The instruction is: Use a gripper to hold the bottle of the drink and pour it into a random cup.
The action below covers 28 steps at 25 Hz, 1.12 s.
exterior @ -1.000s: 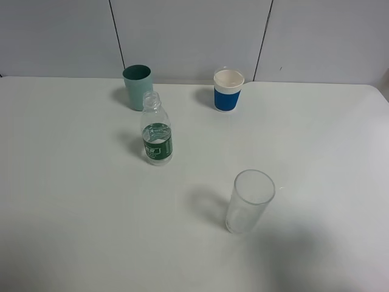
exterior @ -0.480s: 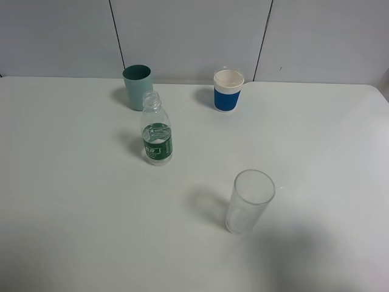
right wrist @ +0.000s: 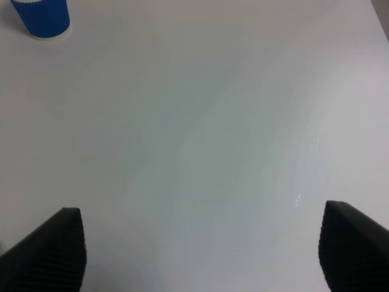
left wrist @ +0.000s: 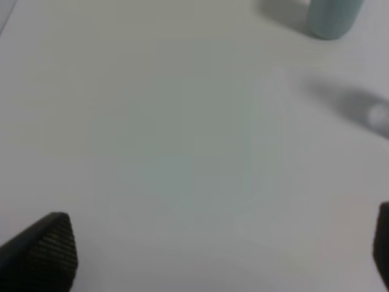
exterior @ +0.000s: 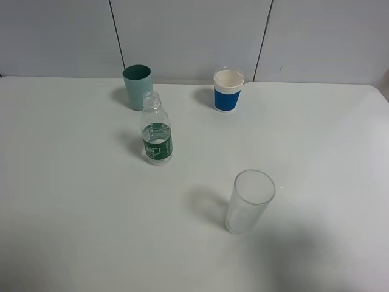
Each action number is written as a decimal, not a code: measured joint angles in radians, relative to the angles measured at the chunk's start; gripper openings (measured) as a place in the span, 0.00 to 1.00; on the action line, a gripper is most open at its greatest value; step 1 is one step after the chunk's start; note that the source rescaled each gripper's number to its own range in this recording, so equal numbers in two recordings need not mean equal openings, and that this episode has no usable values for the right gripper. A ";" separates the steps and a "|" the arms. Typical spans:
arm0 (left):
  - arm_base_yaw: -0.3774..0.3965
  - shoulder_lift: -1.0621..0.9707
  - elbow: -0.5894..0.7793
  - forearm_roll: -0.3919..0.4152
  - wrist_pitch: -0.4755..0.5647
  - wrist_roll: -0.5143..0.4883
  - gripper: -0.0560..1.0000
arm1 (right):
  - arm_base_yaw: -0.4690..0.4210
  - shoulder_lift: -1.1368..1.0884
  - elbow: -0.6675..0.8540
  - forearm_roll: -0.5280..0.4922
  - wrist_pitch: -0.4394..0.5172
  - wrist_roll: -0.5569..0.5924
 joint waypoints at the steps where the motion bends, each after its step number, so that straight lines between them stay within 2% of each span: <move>1: 0.000 0.000 0.000 0.000 0.000 0.000 1.00 | 0.000 0.000 0.000 0.000 0.000 0.000; 11: -0.002 0.000 0.000 0.000 0.000 0.000 1.00 | 0.000 0.000 0.000 0.000 0.000 0.000; 18: -0.105 0.000 0.000 0.010 0.000 0.000 1.00 | 0.000 0.000 0.000 0.000 0.000 0.000; 28: -0.101 0.000 0.000 0.031 0.000 -0.007 1.00 | 0.000 0.000 0.000 0.000 0.000 0.000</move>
